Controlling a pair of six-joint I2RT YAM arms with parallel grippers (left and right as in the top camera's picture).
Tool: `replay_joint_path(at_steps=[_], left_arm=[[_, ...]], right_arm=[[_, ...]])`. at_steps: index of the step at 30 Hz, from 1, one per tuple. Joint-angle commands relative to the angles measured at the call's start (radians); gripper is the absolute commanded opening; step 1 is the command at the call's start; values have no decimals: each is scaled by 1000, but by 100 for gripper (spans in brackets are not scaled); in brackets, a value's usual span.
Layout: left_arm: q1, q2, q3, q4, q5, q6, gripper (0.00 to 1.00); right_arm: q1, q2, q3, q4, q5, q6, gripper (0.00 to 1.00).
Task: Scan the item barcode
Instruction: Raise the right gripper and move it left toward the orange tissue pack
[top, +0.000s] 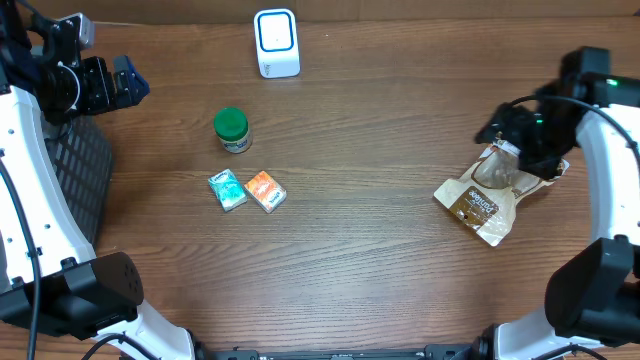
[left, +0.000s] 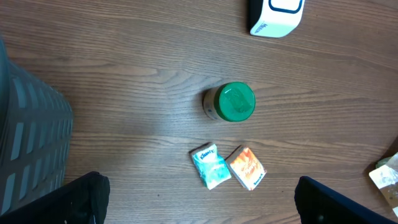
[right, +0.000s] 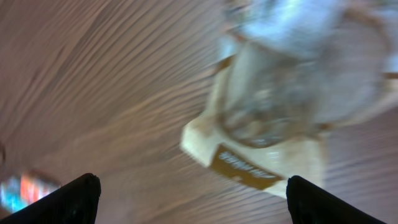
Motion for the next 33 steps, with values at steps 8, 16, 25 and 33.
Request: replay_joint_path(at_steps=[8, 16, 25, 33], left_arm=[[3, -20, 20, -2, 1, 19, 100], [3, -20, 20, -2, 1, 19, 100], [3, -20, 20, -2, 1, 19, 100], [3, -20, 20, -2, 1, 19, 100]], right_arm=[[206, -34, 29, -65, -84, -102, 93], [351, -34, 29, -17, -167, -94, 92], [429, -33, 80, 93, -208, -48, 89], [435, -33, 319, 31, -205, -53, 87]])
